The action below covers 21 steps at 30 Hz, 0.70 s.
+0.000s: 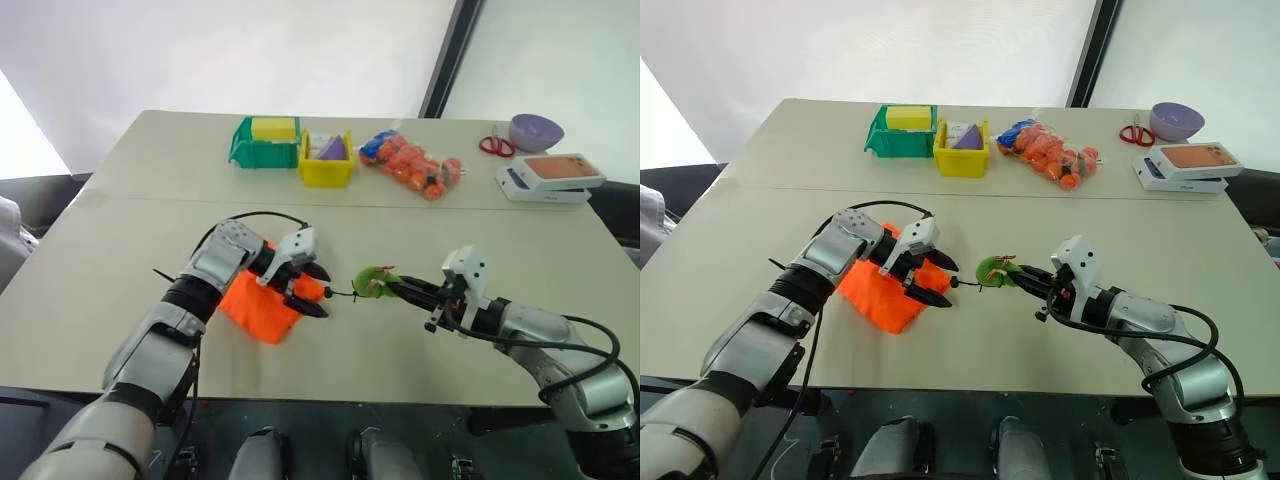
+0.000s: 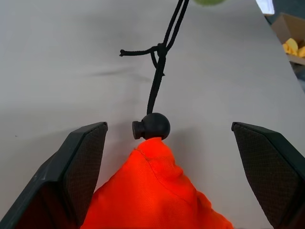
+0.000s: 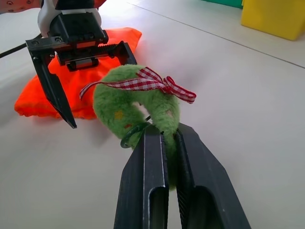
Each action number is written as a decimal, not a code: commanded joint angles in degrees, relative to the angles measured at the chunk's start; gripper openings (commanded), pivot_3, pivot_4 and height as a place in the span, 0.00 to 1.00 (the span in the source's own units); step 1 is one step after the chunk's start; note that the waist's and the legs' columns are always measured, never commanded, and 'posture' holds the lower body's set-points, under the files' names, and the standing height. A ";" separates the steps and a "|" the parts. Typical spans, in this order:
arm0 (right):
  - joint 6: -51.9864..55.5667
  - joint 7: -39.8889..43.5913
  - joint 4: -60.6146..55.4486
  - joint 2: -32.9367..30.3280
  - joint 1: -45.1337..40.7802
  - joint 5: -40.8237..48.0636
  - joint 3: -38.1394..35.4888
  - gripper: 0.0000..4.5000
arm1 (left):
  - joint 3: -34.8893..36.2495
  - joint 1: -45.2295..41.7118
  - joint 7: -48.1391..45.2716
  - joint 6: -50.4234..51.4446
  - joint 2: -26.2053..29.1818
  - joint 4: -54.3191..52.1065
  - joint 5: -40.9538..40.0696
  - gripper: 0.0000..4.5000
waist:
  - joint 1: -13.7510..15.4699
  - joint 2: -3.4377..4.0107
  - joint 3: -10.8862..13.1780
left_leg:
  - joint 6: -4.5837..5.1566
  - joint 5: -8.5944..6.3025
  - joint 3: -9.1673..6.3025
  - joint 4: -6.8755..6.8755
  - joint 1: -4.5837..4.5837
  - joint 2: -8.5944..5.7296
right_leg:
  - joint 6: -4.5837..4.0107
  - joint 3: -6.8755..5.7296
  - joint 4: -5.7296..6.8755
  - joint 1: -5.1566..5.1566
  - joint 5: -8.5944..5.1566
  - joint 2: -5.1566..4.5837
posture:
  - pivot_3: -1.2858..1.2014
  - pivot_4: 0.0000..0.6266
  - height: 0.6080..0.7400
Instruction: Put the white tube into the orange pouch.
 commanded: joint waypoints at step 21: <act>-0.16 -0.70 -2.52 0.13 -1.80 0.54 -1.70 0.00 | 1.07 1.11 1.17 -2.57 0.21 -1.97 2.57 0.05 | -0.04 -0.01 0.00 | 0.00 0.01 -0.06 0.22 0.09 -0.01 | 0.00 0.00 0.48 -0.02 0.00 -0.01 | 0.52 0.24 1.00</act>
